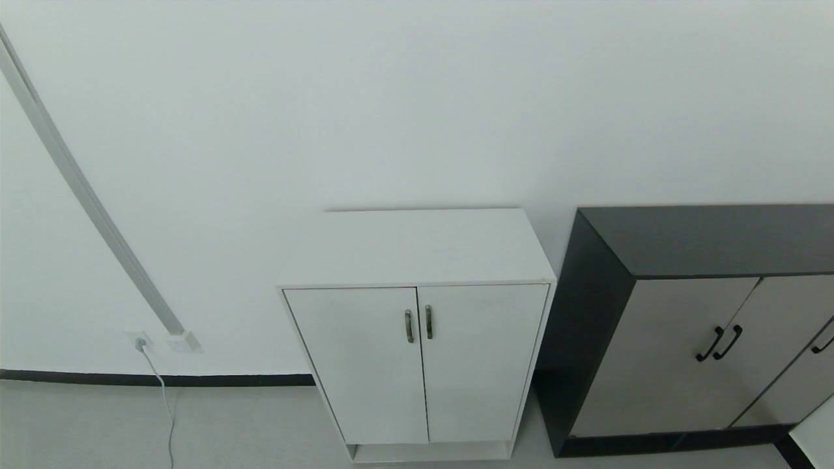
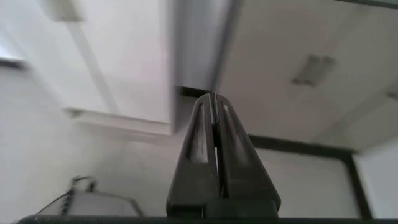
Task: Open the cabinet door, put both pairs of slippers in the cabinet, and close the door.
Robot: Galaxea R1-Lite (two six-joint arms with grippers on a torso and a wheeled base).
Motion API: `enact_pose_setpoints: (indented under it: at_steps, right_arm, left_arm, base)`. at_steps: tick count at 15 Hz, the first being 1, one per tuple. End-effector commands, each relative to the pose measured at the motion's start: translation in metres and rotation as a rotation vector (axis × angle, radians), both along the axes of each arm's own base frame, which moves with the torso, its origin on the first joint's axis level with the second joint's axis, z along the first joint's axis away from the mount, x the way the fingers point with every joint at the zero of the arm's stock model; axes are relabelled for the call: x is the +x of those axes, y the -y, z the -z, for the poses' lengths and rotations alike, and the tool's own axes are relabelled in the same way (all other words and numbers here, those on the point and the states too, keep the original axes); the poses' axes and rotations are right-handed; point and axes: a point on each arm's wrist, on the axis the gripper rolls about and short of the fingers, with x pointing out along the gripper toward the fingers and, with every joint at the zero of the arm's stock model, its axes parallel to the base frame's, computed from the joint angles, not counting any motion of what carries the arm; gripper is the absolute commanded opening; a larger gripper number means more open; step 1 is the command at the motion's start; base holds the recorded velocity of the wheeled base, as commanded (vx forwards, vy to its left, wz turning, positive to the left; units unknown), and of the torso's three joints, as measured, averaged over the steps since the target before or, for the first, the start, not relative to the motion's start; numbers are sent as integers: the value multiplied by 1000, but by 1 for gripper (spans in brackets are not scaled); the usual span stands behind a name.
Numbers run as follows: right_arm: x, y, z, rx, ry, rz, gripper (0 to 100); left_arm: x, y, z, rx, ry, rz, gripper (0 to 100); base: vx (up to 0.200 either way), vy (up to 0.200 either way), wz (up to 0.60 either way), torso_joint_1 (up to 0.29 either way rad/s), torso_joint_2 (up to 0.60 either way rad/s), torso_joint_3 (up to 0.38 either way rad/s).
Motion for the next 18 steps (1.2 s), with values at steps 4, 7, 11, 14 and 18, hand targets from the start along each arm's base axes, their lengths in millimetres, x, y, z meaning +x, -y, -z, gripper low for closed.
enact_pose_setpoints:
  at_steps: [4, 7, 11, 14, 18]
  right_arm:
    - [-17, 3, 0, 34, 176, 211, 0]
    - [-19, 1, 3, 96, 203, 95, 0]
    - [-19, -4, 3, 141, 200, -89, 0]
    - [-19, -6, 8, 103, 160, -197, 0]
    - [-19, -4, 9, 162, 146, -101, 0]
  left_arm:
    - [0, 0, 0, -1, -1, -1, 0]
    - [0, 0, 0, -1, -1, -2, 0]
    - [0, 0, 0, -1, -1, -2, 0]
    - [0, 0, 0, -1, -1, -1, 0]
    - [0, 0, 0, -1, -1, -1, 0]
  base:
    - [0, 0, 0, 0, 0, 0]
    - [0, 0, 0, 0, 0, 0]
    - [0, 0, 0, 0, 0, 0]
    - [0, 0, 0, 0, 0, 0]
    - [0, 0, 0, 0, 0, 0]
